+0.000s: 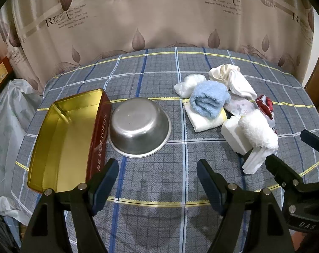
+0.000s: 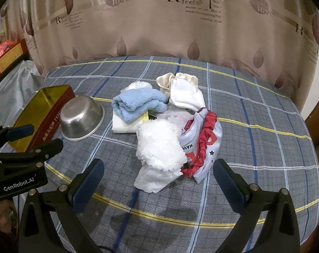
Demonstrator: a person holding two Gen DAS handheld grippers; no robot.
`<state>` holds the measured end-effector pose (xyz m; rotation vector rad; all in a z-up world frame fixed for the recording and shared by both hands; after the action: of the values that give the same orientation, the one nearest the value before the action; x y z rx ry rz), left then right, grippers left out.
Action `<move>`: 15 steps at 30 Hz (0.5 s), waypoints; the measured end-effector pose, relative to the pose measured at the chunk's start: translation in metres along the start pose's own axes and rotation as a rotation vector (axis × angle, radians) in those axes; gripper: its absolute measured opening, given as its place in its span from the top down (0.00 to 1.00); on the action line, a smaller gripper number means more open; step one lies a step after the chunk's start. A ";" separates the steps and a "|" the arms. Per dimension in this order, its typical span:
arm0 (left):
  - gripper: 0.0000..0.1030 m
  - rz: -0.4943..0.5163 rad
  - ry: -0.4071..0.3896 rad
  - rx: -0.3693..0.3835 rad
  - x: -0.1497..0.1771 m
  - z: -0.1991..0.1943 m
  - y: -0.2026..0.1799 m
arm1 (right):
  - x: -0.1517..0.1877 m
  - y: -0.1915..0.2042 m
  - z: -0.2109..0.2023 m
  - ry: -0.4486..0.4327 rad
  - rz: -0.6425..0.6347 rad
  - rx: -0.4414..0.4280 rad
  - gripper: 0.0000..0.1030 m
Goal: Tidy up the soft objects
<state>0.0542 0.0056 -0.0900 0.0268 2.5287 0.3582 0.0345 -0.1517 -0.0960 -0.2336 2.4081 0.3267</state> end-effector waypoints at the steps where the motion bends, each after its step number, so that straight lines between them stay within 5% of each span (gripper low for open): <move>1: 0.24 0.003 0.000 0.001 0.000 0.000 0.000 | 0.000 0.001 0.000 -0.002 -0.004 0.001 0.01; 15: 0.24 0.004 0.001 -0.004 0.000 0.000 -0.001 | 0.000 0.005 0.000 0.000 -0.017 -0.006 0.01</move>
<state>0.0539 0.0047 -0.0903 0.0300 2.5293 0.3650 0.0329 -0.1471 -0.0952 -0.2564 2.4039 0.3259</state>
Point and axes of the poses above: each gripper's, at about its wrist camera, not at the fingertips, and z roughly the way its jaws point, y to its left, x to its underside, the point moved 10 cm from there along z, roughly the way its jaws point, and after that the axes turned 13 degrees about -x, right-handed, at the moved point
